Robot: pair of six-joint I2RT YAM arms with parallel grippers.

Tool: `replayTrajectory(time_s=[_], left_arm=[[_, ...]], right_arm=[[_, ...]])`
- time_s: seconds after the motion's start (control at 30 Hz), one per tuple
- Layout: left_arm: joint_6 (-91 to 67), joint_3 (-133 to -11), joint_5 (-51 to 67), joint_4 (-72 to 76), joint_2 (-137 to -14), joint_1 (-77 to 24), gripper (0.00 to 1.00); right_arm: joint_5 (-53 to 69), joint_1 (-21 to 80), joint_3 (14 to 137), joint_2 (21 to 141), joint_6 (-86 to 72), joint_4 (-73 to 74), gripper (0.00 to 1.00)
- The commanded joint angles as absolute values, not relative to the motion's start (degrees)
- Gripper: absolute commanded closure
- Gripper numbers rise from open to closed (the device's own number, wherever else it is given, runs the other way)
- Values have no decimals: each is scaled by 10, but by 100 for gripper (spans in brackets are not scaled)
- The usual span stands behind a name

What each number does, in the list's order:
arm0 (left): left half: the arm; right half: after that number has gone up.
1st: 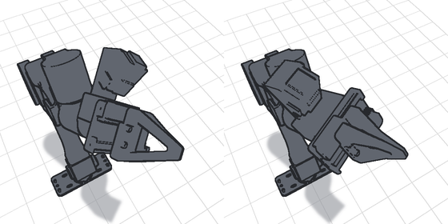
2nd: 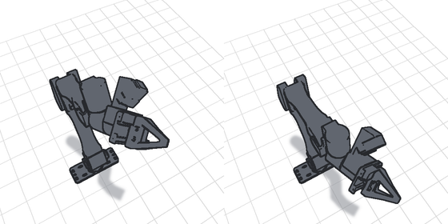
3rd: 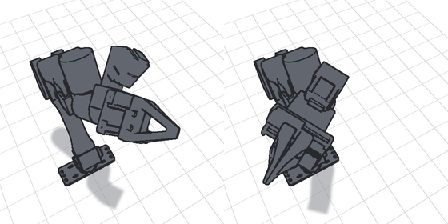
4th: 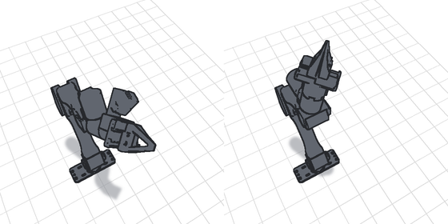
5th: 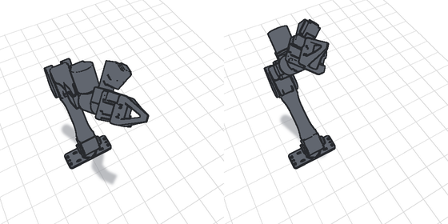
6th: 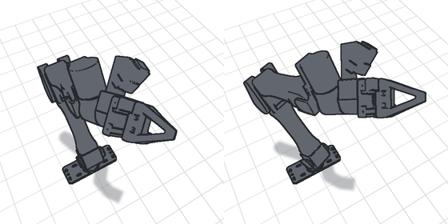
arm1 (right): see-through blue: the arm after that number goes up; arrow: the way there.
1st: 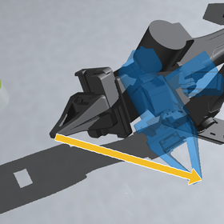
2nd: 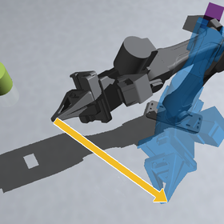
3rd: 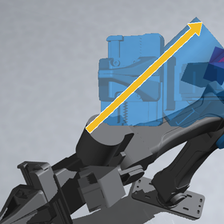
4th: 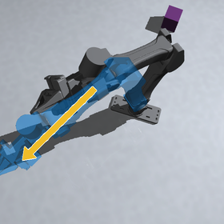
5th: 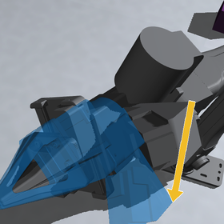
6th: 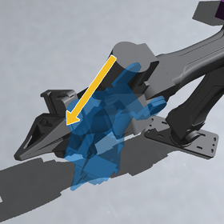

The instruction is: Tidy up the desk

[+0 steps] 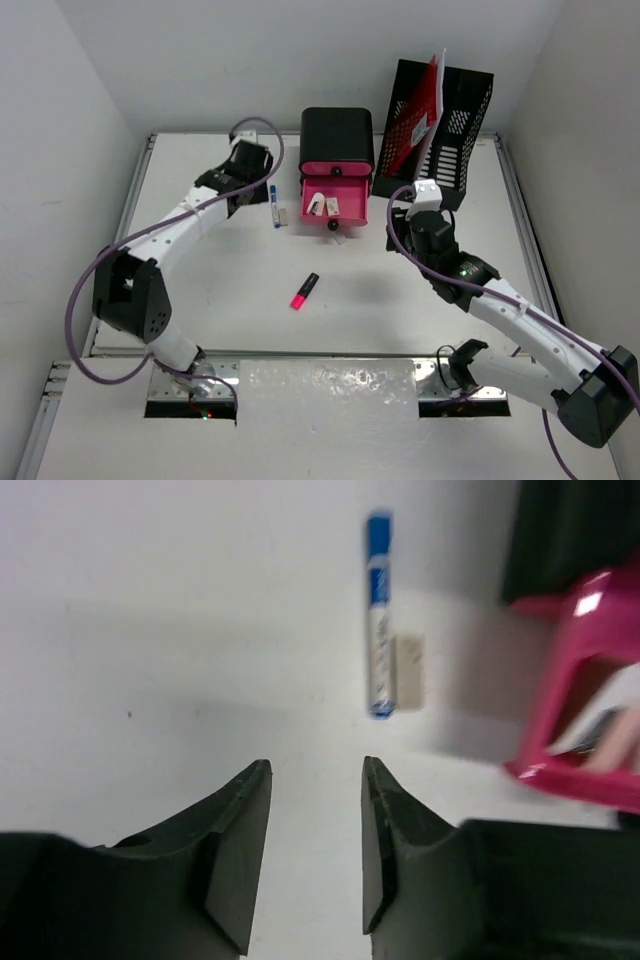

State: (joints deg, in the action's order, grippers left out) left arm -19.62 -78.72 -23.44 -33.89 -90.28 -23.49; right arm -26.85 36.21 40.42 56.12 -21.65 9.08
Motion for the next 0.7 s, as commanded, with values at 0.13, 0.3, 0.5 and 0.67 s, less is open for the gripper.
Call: replayTrajectory(time_s=[0.13,0.3,0.5,0.67], left_arm=[[-171,-710,-108,-173,-942,-209,78],[-179,-731,-38,-109,-977,-199,78],[-205,-772,-6,-98,-1061,-187,83],[-221,-780,-3,-74,-1096,-186,83]], right_arm=[[-270,364,409,555,-229,78,48],[-274,365,408,554,-231,89,48],[-279,365,410,555,-234,93,48],[-281,364,414,559,-232,94,48]])
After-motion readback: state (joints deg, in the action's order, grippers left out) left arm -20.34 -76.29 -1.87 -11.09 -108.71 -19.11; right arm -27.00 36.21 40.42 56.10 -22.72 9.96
